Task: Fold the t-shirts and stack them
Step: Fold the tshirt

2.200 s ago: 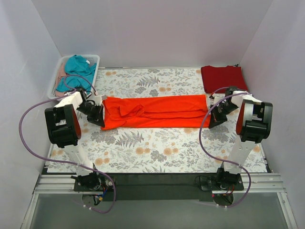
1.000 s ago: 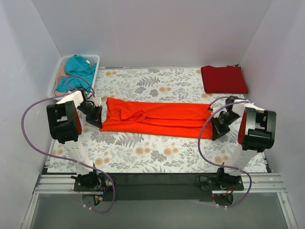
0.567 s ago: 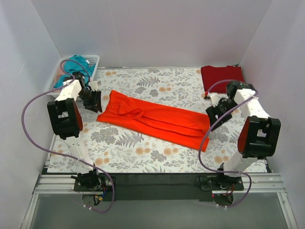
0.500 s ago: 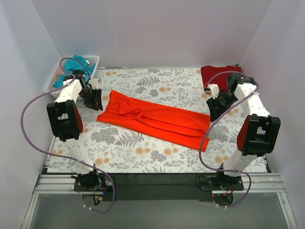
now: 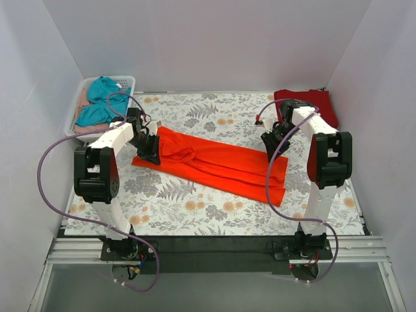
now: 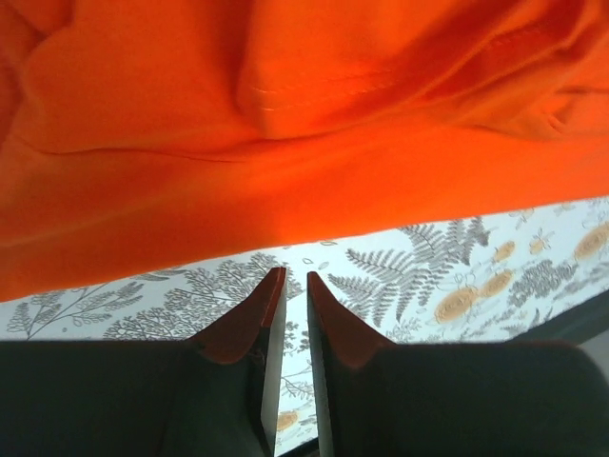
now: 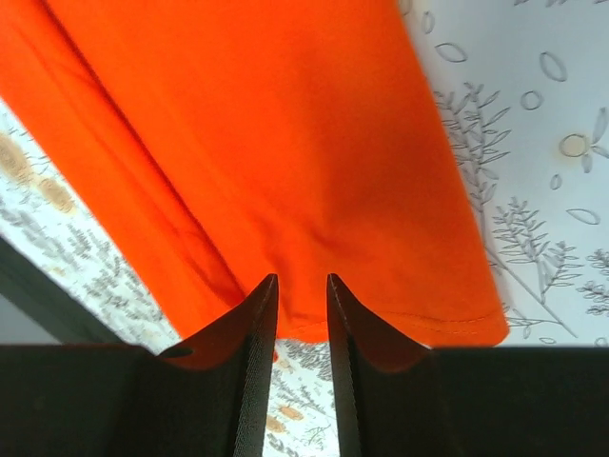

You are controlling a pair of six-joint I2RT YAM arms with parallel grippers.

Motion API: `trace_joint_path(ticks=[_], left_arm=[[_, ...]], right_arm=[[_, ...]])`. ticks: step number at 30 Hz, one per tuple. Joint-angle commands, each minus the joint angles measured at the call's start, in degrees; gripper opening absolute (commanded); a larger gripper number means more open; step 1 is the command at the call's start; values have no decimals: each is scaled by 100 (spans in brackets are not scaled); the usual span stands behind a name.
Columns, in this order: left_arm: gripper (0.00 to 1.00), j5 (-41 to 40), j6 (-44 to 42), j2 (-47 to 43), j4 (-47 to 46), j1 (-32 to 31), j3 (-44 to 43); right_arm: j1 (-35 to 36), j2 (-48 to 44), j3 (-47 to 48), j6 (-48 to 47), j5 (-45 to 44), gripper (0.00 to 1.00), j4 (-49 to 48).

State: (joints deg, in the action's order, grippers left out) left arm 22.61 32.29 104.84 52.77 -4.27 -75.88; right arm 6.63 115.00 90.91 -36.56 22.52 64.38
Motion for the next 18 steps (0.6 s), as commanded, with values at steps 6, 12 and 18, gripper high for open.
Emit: trace_joint_path(ticks=[6,12,18], left_arm=[[14,-1055,392,343,-672,-56,65],[11,-1575,453,1064,-742,-56,-445],[9,-1629,112,2451,-567,-65,-2716]], right_arm=[[233,-39,-987,158,-844,28,-1023],[373,-170,-1918,70,-1127,25,-1314],[1547,-802,-2754,43,-401,25,-1086]])
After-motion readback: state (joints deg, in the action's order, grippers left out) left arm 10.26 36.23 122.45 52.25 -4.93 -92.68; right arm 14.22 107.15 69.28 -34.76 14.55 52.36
